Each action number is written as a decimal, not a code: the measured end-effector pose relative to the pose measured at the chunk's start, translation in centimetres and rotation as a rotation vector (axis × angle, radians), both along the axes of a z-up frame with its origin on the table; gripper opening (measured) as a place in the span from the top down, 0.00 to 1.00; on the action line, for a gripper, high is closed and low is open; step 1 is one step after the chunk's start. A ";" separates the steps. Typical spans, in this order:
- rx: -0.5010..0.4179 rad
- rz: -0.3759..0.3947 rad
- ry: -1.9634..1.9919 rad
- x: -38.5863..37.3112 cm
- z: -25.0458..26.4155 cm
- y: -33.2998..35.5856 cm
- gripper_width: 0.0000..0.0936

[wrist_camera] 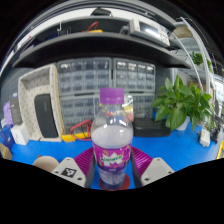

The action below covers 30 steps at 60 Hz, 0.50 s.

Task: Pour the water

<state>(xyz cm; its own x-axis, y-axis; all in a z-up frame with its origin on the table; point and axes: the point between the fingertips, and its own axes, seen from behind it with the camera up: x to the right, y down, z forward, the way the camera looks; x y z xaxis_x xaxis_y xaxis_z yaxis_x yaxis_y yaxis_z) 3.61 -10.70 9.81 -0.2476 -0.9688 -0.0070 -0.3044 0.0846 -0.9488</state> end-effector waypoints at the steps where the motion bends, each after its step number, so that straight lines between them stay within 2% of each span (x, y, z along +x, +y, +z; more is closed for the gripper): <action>1: -0.002 -0.004 0.021 -0.2 -0.5 -0.1 0.30; 3: -0.011 -0.021 0.055 -0.8 -1.2 -0.4 0.22; 5: -0.027 -0.037 0.065 -1.3 -1.4 -0.6 0.20; 20: -0.003 -0.048 0.111 -10.3 -2.7 2.8 0.22; 30: -0.002 0.027 0.168 -16.3 -0.7 8.2 0.21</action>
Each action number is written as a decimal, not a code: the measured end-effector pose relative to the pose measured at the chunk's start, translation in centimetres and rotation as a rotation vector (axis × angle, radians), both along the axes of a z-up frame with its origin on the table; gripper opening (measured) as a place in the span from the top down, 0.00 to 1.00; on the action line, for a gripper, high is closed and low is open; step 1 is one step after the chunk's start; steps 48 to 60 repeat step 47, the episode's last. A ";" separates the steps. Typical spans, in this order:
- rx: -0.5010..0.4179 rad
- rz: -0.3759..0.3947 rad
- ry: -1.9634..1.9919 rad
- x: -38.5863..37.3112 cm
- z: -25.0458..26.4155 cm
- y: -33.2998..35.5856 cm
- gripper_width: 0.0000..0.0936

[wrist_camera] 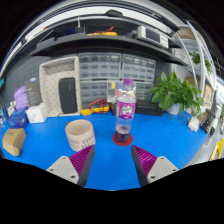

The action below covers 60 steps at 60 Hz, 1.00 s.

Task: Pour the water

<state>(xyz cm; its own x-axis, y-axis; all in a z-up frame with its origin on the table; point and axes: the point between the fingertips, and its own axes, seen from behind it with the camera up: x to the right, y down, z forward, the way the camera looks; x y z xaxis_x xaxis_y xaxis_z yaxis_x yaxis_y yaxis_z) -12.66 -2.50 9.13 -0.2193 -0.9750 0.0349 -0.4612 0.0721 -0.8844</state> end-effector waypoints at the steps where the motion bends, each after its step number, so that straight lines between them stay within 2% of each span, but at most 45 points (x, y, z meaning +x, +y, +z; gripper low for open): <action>1: 0.001 0.008 0.001 -0.4 0.4 0.6 0.21; 7: 0.020 0.035 -0.002 -2.5 3.0 3.7 0.21; 18: 0.041 0.130 -0.050 -4.2 8.3 8.9 0.20; 31: 0.021 0.236 -0.101 -5.5 12.1 13.1 0.21; 41: 0.015 0.255 -0.136 -5.9 12.9 14.1 0.20; 60: 0.017 0.245 -0.149 -6.0 12.9 14.0 0.21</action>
